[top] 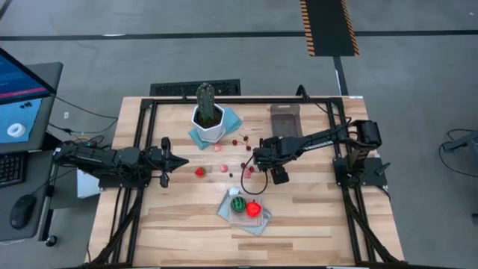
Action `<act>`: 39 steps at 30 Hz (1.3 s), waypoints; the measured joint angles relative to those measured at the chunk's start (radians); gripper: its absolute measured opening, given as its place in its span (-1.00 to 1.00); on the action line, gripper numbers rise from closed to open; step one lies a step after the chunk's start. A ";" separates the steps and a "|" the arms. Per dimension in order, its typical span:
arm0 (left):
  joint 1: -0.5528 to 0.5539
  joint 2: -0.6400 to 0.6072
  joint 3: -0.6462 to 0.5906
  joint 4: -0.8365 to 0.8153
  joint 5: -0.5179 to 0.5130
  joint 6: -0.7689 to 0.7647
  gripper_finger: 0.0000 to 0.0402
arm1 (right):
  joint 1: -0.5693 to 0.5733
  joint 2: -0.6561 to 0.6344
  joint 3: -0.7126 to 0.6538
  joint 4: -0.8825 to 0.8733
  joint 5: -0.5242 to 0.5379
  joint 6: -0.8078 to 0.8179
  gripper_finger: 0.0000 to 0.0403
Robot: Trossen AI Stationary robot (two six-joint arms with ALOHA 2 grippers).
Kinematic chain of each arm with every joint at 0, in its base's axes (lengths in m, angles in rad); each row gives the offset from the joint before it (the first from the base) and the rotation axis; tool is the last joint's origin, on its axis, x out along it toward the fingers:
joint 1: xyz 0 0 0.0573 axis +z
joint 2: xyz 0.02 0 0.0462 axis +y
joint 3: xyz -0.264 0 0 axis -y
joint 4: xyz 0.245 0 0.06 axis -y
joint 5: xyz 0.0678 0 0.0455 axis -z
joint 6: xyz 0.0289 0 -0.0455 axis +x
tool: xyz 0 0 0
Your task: Pick and placing Produce into tupperware
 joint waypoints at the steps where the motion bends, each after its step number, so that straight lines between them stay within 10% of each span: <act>1: 0.000 0.000 0.000 0.000 0.000 0.000 -1.00 | 0.000 0.000 0.000 0.000 0.000 0.003 0.33; 39: 0.000 0.000 0.000 0.000 0.000 0.000 -1.00 | 0.047 -0.005 0.003 0.050 -0.078 0.069 -0.24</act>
